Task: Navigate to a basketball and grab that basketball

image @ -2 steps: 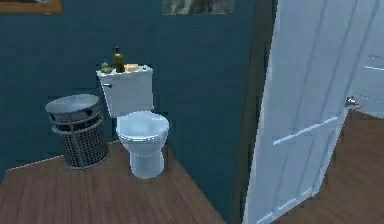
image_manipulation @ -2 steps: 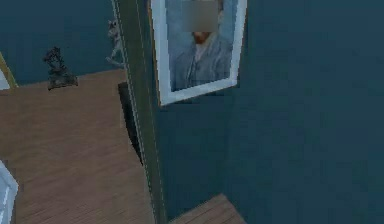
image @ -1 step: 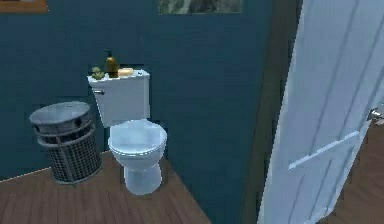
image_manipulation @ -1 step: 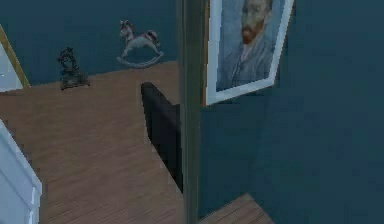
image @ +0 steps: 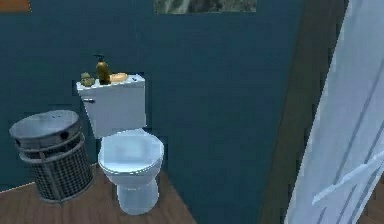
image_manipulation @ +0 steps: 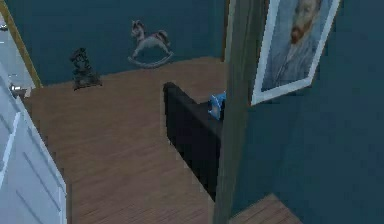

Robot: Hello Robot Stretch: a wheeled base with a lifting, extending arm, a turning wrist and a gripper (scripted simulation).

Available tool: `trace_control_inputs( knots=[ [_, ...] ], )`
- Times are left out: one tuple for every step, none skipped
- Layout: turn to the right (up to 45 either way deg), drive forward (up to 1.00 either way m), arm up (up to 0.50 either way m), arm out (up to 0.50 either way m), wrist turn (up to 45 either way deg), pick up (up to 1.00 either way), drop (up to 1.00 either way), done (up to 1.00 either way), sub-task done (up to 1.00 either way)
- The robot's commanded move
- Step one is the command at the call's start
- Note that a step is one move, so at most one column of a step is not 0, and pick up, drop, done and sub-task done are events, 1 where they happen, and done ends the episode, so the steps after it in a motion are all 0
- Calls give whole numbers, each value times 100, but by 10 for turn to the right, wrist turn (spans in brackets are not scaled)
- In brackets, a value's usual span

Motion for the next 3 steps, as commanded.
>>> trace_control_inputs(
  knots=[
    [450, 0, 0, 0, 0, 0, 0, 0, 0],
    [240, 0, 0, 0, 0, 0, 0, 0, 0],
    [0, 100, 0, 0, 0, 0, 0, 0, 0]
  ],
)
